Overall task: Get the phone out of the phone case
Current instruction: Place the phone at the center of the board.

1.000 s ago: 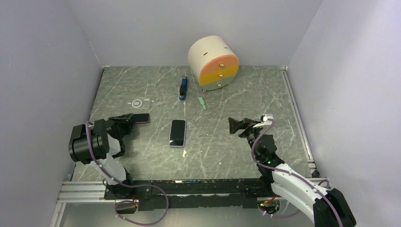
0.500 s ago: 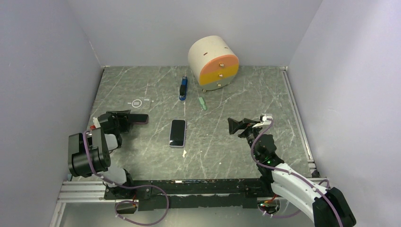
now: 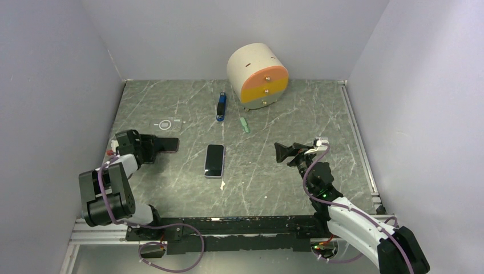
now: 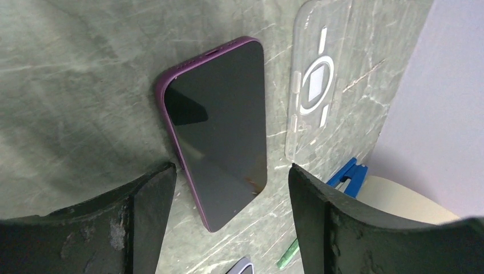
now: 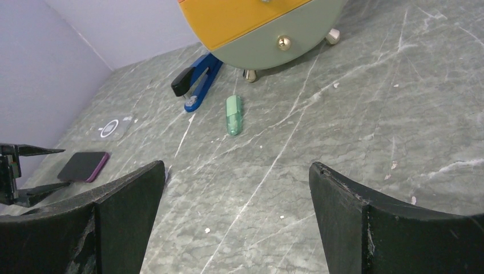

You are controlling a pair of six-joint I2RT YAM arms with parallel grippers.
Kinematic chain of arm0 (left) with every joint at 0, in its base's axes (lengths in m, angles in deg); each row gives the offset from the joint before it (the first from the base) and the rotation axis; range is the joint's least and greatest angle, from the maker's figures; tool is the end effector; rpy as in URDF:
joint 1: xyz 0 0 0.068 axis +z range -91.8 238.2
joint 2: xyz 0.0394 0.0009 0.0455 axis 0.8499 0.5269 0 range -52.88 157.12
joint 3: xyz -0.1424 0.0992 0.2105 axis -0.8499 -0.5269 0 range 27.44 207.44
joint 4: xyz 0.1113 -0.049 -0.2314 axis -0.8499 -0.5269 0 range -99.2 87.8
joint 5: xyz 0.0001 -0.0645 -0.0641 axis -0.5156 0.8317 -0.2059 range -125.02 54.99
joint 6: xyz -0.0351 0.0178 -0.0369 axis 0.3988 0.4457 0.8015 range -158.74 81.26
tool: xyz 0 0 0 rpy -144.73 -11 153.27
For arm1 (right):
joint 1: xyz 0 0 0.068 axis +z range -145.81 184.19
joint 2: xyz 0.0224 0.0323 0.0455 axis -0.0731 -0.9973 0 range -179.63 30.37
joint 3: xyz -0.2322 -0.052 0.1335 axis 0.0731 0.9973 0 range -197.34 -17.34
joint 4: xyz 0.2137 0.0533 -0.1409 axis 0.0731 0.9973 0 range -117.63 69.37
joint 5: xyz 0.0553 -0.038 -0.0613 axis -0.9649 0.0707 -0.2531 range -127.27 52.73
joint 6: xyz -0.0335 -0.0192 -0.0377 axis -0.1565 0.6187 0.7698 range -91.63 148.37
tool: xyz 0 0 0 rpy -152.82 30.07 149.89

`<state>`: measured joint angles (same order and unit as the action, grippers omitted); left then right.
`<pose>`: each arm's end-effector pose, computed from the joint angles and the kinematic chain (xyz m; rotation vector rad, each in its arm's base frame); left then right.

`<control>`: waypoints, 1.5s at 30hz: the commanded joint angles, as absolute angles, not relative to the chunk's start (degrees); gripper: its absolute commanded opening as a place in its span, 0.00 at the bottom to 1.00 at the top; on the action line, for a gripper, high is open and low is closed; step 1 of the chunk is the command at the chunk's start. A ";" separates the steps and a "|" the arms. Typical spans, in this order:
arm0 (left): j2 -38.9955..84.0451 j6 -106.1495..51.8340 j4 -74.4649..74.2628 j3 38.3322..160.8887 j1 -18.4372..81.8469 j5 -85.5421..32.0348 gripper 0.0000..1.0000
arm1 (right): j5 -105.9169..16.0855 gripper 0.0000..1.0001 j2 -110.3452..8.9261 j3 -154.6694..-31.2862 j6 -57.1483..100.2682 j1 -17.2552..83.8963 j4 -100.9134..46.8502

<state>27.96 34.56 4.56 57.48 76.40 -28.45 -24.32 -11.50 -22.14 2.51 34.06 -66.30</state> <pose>0.2463 0.0767 0.1461 -1.6884 1.7268 -0.5964 0.1460 0.0745 0.1929 0.1279 1.5690 0.5945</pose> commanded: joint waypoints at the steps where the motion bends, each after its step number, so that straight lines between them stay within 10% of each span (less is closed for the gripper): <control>1: 27.92 33.99 -1.64 59.75 76.66 -27.92 0.76 | -24.71 0.99 -10.75 -23.75 3.34 33.99 -68.49; 45: 22.41 19.04 -8.84 65.52 67.93 -27.64 0.79 | -27.33 0.99 -16.76 -29.44 2.21 33.93 -61.48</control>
<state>26.25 25.60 -4.47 63.98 72.64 -25.30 -26.31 -16.22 -25.31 2.40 34.06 -63.94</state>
